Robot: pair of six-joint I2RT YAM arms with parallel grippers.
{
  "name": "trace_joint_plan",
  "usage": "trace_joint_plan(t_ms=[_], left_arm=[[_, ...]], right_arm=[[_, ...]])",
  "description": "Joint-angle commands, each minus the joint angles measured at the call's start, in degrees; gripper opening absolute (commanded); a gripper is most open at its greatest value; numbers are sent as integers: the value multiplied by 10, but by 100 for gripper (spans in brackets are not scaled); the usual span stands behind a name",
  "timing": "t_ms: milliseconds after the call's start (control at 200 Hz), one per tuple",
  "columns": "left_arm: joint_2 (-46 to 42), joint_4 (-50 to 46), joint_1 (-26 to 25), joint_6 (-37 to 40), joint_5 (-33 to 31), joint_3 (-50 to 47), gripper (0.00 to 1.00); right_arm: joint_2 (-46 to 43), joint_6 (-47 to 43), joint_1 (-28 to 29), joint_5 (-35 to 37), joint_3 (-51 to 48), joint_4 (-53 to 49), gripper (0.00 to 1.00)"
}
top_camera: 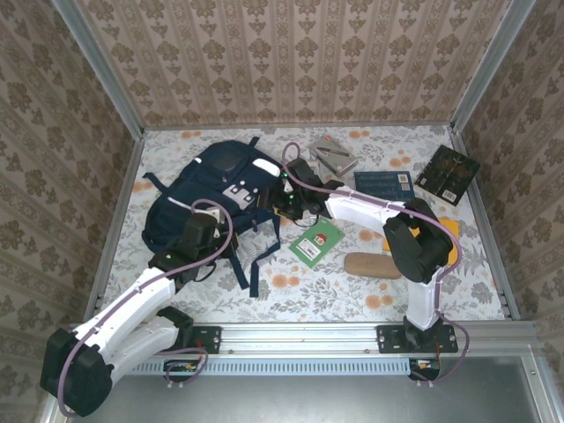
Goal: Pack the student bag
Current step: Unzip the student bag at the middle-left of the table.
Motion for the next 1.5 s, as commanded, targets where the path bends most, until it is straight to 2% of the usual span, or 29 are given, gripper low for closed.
trace_joint_plan(t_ms=[0, 125, 445, 495, 700, 925, 1040, 1290, 1425, 1495], left_arm=[[-2, 31, -11, 27, 17, 4, 0], [6, 29, -15, 29, 25, 1, 0], [13, 29, -38, 45, 24, -5, 0], [15, 22, -44, 48, 19, -3, 0], [27, -38, -57, 46, -26, 16, 0], [38, -161, -50, 7, -133, 50, 0], [40, -211, -34, -13, -164, 59, 0], [28, -301, 28, -53, -200, 70, 0], [4, -314, 56, -52, -207, 66, 0], [-2, -309, 92, -40, -201, 66, 0]], right_arm=[[2, 136, 29, -20, 6, 35, 57], [-4, 170, 51, 21, -6, 8, 54], [25, 196, 65, 16, 15, 3, 51], [35, 197, 64, 16, 25, 3, 45], [36, 177, 52, 30, 29, -6, 0], [15, 121, 24, 55, 22, -35, 0], [13, 94, 3, 56, 23, -44, 0], [12, 46, -35, 57, 43, -66, 0], [25, 22, -56, 49, 66, -77, 0], [41, 3, -67, 45, 89, -97, 0]])
